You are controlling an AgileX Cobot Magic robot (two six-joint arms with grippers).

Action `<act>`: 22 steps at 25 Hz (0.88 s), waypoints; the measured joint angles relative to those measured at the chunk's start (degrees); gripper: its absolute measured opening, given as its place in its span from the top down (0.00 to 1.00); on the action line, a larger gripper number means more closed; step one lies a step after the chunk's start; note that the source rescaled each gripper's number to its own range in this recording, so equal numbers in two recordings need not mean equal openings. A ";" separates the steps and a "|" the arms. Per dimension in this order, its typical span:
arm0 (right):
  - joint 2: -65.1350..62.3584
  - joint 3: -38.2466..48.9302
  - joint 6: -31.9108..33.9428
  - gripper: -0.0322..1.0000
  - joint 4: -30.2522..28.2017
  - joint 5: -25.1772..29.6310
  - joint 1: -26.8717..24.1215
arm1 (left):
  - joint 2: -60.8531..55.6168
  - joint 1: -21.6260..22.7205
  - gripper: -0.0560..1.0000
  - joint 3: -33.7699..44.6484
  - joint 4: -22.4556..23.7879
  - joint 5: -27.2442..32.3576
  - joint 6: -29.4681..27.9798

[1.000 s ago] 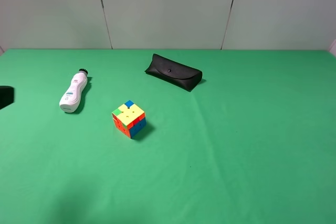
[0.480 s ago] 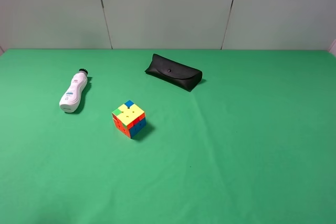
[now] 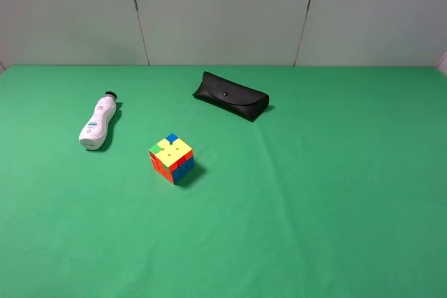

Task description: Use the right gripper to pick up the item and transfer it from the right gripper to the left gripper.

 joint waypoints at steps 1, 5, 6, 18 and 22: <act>0.00 0.00 0.00 0.00 0.00 0.00 0.00 | 0.00 0.00 0.00 0.11 -0.05 0.75 0.00; 0.00 0.00 0.00 0.00 0.00 0.00 0.00 | -0.84 0.00 0.00 1.10 -0.28 -0.26 -0.36; 0.00 0.00 0.00 0.00 0.00 0.00 0.00 | -1.03 0.00 0.00 1.38 -0.76 -0.65 -0.70; 0.00 0.00 0.00 0.00 0.00 -0.08 0.00 | -1.21 1.66 0.00 1.61 -2.23 -1.56 -1.37; 0.00 0.00 0.00 0.00 0.00 -0.08 0.00 | -1.21 8.59 0.00 1.61 -4.05 -1.56 -0.49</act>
